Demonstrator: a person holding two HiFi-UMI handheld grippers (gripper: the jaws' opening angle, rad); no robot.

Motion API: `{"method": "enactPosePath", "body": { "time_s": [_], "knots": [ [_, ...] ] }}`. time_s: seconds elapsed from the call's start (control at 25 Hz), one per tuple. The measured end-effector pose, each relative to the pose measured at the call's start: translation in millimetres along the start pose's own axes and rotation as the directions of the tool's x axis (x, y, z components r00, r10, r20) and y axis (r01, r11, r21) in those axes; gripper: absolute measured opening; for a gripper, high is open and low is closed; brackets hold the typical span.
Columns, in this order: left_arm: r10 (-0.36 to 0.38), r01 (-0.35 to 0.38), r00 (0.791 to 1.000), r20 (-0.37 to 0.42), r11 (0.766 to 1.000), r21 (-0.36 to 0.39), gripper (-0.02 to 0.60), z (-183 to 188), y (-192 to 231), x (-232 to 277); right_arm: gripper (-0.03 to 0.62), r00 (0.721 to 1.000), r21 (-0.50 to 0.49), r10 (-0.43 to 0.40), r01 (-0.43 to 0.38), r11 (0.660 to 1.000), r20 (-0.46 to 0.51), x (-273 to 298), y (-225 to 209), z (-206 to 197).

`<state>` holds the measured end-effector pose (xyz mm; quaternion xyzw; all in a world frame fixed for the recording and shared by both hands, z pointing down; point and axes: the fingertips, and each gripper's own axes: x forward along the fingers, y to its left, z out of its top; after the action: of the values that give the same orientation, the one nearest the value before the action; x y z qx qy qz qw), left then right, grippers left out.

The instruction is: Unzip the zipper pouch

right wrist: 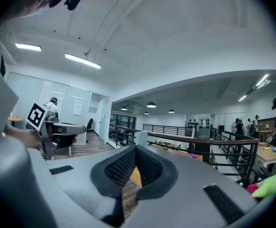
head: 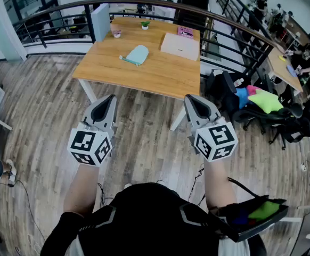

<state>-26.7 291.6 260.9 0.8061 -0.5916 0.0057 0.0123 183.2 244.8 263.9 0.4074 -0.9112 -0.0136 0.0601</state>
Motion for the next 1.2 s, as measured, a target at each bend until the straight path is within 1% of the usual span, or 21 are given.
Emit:
{"method": "enactPosePath", "body": {
  "time_s": [0.12,0.28,0.32,0.4,0.52,0.68,0.84,0.96,1.08,1.2],
  "knots": [
    [0.001,-0.001,1.000,0.007,1.000,-0.012,0.029,2.4,-1.3,-2.3,0.008,1.000,0.000,0.001,-0.001,1.000,-0.002,-1.6,2.7,0.3],
    [-0.003,0.005,1.000,0.022,0.995,-0.095,0.029,5.6,2.5,-6.0,0.008,1.000,-0.009,0.012,-0.012,1.000,-0.003,-2.1,7.8,2.4],
    [-0.004,0.006,1.000,0.022,0.995,-0.103,0.029,5.8,2.8,-6.4,0.008,1.000,-0.008,0.012,-0.012,1.000,-0.003,-2.3,7.5,2.9],
    [-0.003,0.005,1.000,0.015,0.996,-0.090,0.029,5.9,1.8,-6.9,0.008,1.000,-0.001,0.008,-0.008,1.000,-0.002,-2.8,5.8,3.3],
    [0.010,-0.010,1.000,0.004,0.999,-0.051,0.029,5.0,0.5,-8.7,0.008,1.000,0.024,-0.001,0.001,1.000,0.002,-3.8,3.2,1.3],
    [0.029,-0.029,1.000,0.007,1.000,-0.012,0.029,5.4,2.6,-9.4,0.009,1.000,0.057,-0.009,0.008,0.998,0.023,-5.4,-0.6,2.1],
    [0.026,-0.026,1.000,-0.002,0.999,-0.043,0.031,3.5,4.0,-8.9,0.009,1.000,0.053,-0.003,0.001,0.999,0.027,-7.3,-0.5,2.9],
    [0.044,-0.044,0.999,-0.002,0.999,-0.020,0.032,3.3,6.9,-10.2,0.011,1.000,0.051,-0.002,0.001,0.999,0.026,-8.3,0.2,2.9],
    [0.037,-0.037,0.999,0.004,0.999,-0.020,0.032,4.1,6.5,-11.0,0.012,1.000,0.048,0.003,-0.004,0.999,0.021,-9.0,0.7,2.8],
    [0.033,-0.033,0.999,0.005,0.999,-0.015,0.032,4.3,5.2,-12.8,0.032,0.999,0.049,0.029,-0.030,0.998,0.016,-8.4,5.2,1.0]
  ]
}}
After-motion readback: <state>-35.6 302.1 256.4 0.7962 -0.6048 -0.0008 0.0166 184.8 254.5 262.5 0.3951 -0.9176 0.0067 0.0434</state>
